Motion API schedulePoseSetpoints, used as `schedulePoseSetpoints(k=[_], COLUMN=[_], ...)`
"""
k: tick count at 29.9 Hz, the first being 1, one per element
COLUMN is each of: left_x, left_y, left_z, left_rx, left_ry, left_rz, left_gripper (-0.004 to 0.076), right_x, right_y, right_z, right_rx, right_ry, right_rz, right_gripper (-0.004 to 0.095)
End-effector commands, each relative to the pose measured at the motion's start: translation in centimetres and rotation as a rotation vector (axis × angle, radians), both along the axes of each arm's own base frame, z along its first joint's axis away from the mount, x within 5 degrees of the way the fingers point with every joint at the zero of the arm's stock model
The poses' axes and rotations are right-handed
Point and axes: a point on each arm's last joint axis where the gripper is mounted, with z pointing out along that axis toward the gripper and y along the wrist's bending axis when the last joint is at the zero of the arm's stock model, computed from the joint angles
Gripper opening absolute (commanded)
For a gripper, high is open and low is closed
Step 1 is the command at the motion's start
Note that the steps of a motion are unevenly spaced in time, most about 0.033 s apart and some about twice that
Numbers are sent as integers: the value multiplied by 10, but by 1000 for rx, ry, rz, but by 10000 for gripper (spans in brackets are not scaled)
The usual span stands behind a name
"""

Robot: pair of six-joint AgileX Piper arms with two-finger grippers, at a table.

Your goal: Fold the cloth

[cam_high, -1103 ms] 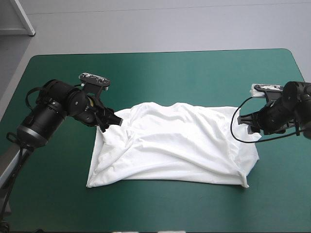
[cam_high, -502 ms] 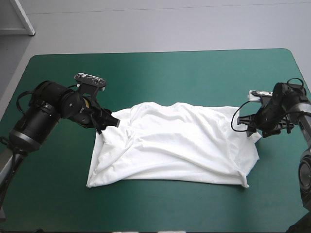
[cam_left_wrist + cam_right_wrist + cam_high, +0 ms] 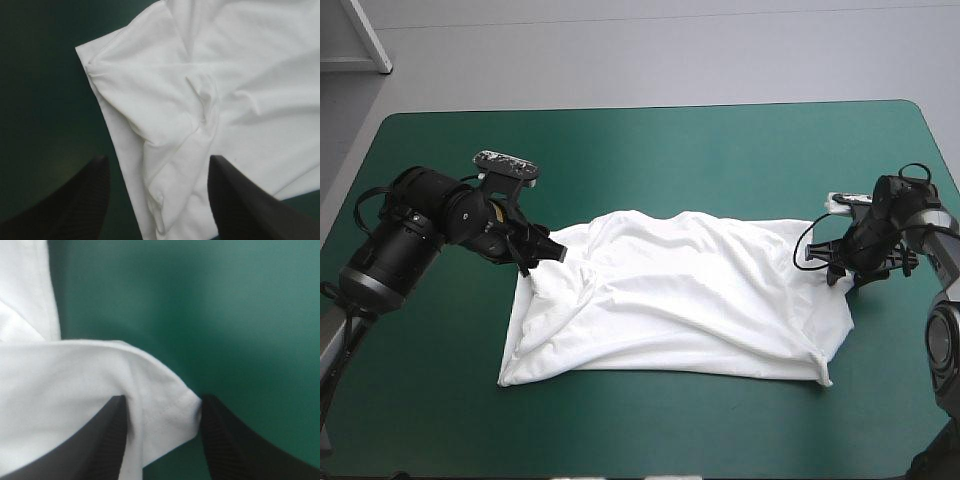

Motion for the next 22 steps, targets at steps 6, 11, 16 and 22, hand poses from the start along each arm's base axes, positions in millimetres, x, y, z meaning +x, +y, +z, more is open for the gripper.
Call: schedulePoseSetpoints(k=[6, 11, 16, 22], left_x=[-7, -7, -7, -6], left_y=[2, 0, -3, -3], left_z=[19, 20, 20, 21], left_rx=[-52, -72, -104, -107], left_ry=[-81, -76, -77, -85], left_rz=[5, 3, -3, -3], left_gripper=[424, 424, 424, 424], right_x=[0, -3, -8, -17], right_y=[-1, -1, -1, 4], right_z=[20, 23, 47, 97], right_rx=[26, 24, 14, 46], right_ry=[-68, -47, -115, -242], right_rz=[-12, -7, -7, -11], right_gripper=[19, -19, -19, -19])
